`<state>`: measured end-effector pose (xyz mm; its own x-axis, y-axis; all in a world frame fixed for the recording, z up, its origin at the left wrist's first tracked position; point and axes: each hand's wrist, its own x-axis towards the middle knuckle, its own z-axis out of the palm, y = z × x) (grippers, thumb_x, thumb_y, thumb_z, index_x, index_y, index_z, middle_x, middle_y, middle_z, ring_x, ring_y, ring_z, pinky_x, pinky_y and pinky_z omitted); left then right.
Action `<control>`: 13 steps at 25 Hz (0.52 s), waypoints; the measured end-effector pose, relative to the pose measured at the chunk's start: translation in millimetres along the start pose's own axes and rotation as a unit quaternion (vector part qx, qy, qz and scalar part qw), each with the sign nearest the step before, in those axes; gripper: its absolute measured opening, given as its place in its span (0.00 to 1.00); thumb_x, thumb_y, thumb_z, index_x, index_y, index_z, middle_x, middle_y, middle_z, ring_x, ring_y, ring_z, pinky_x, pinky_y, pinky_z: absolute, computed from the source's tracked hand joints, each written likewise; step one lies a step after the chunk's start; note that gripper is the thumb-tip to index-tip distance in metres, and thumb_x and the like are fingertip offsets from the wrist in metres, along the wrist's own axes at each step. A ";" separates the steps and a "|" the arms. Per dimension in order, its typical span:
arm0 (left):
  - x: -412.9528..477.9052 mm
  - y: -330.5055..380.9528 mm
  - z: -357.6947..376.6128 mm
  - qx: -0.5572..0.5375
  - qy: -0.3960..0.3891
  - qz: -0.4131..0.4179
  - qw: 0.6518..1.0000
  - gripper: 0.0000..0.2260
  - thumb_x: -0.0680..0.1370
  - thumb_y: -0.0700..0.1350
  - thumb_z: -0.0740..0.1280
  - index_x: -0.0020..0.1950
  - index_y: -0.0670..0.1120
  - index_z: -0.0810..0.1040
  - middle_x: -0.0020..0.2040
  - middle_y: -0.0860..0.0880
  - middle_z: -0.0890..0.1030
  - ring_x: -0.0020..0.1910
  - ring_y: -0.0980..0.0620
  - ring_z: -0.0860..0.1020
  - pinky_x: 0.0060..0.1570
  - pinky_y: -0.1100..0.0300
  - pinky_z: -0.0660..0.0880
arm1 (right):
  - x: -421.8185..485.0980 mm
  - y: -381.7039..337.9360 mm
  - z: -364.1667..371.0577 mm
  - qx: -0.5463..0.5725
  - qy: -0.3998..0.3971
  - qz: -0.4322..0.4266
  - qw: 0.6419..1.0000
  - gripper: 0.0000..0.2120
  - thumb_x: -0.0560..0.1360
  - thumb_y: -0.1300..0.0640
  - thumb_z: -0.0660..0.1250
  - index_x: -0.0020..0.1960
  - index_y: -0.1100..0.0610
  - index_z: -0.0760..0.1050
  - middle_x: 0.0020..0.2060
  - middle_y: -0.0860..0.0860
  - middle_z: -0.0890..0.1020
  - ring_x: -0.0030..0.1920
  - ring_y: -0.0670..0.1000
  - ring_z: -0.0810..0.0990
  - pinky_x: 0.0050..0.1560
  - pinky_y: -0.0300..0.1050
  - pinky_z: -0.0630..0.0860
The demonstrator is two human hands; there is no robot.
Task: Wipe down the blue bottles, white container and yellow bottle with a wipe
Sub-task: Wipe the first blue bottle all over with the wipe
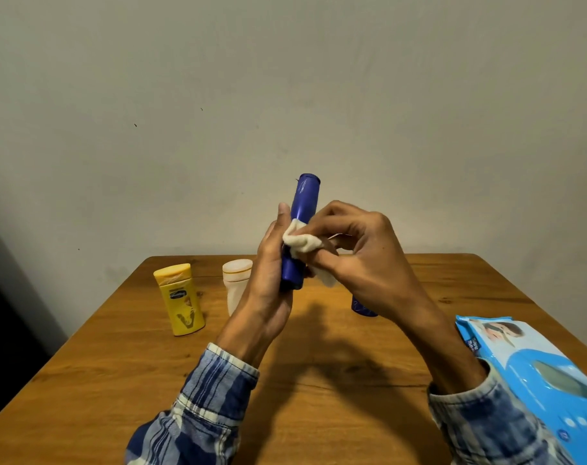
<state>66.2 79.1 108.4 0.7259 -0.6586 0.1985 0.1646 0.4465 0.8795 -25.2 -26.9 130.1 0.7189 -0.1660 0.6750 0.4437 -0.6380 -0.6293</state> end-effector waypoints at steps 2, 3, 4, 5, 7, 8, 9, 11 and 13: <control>-1.6 2.1 0.1 0.042 -0.024 0.011 0.999 0.22 0.79 0.59 0.64 0.65 0.45 0.77 0.39 0.50 0.83 0.38 0.55 0.81 0.47 0.54 0.76 | 0.4 0.0 -8.3 -0.008 -0.057 0.007 0.998 0.09 0.73 0.59 0.75 0.53 0.53 0.85 0.48 0.46 0.82 0.51 0.48 0.82 0.50 0.47 0.82; -1.4 2.4 -0.5 0.069 -0.032 0.020 0.997 0.21 0.80 0.59 0.65 0.64 0.45 0.77 0.43 0.49 0.83 0.41 0.54 0.80 0.46 0.54 0.76 | 1.0 1.1 -12.5 -0.005 -0.053 0.011 0.999 0.09 0.73 0.59 0.75 0.52 0.52 0.85 0.48 0.46 0.83 0.51 0.48 0.82 0.50 0.48 0.82; -0.1 1.9 -2.0 0.095 -0.040 0.030 0.994 0.21 0.80 0.59 0.65 0.65 0.45 0.77 0.47 0.48 0.83 0.42 0.53 0.79 0.45 0.55 0.75 | 1.5 2.4 -15.7 -0.006 -0.017 0.013 1.000 0.08 0.73 0.59 0.75 0.52 0.52 0.85 0.48 0.46 0.83 0.51 0.48 0.82 0.50 0.48 0.82; 0.4 1.9 -2.3 0.121 -0.050 0.041 0.991 0.21 0.81 0.58 0.65 0.66 0.45 0.77 0.50 0.47 0.82 0.44 0.52 0.78 0.44 0.55 0.75 | 2.3 4.0 -18.1 -0.005 0.039 0.014 0.999 0.08 0.74 0.60 0.75 0.53 0.53 0.85 0.48 0.47 0.83 0.51 0.48 0.83 0.49 0.48 0.83; 0.0 1.1 -1.2 0.181 -0.070 0.057 0.979 0.18 0.82 0.56 0.64 0.69 0.49 0.75 0.53 0.49 0.83 0.45 0.52 0.78 0.44 0.57 0.76 | 3.1 5.1 -19.8 0.016 0.147 0.009 0.989 0.08 0.75 0.61 0.74 0.54 0.56 0.84 0.50 0.49 0.83 0.52 0.48 0.83 0.47 0.45 0.84; -0.7 0.2 -0.3 0.210 -0.078 0.061 0.973 0.16 0.83 0.54 0.65 0.70 0.52 0.74 0.52 0.51 0.83 0.45 0.53 0.78 0.45 0.60 0.76 | 3.4 5.2 -20.2 0.010 0.179 -0.002 0.984 0.09 0.76 0.62 0.74 0.55 0.56 0.84 0.50 0.50 0.83 0.52 0.48 0.83 0.48 0.44 0.83; -1.2 -0.4 0.7 0.232 -0.082 0.066 0.967 0.17 0.82 0.53 0.65 0.71 0.54 0.73 0.52 0.53 0.83 0.46 0.54 0.78 0.46 0.60 0.77 | 3.5 5.4 -20.9 -0.017 0.190 -0.016 0.981 0.09 0.76 0.62 0.73 0.56 0.56 0.84 0.50 0.51 0.83 0.52 0.48 0.83 0.48 0.43 0.83; -0.9 -1.0 -0.9 0.252 -0.086 0.077 0.961 0.21 0.79 0.52 0.67 0.73 0.56 0.71 0.56 0.51 0.82 0.48 0.56 0.80 0.49 0.61 0.78 | 2.8 5.7 -25.1 -0.101 0.145 -0.043 0.983 0.10 0.77 0.61 0.73 0.57 0.55 0.84 0.49 0.51 0.82 0.51 0.48 0.81 0.45 0.43 0.81; -0.1 -0.1 -4.0 0.265 -0.088 0.084 0.957 0.26 0.77 0.52 0.69 0.75 0.57 0.69 0.62 0.50 0.79 0.55 0.56 0.80 0.51 0.63 0.79 | 2.7 5.4 -30.8 -0.158 0.081 -0.047 0.983 0.11 0.76 0.60 0.73 0.57 0.53 0.84 0.48 0.49 0.81 0.50 0.47 0.80 0.44 0.44 0.78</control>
<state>68.8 81.6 106.6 0.5818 -0.7168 0.3844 -0.3399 0.2151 0.9155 -37.3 -53.9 140.3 0.5770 -0.1964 0.7928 0.2974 -0.8535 -0.4278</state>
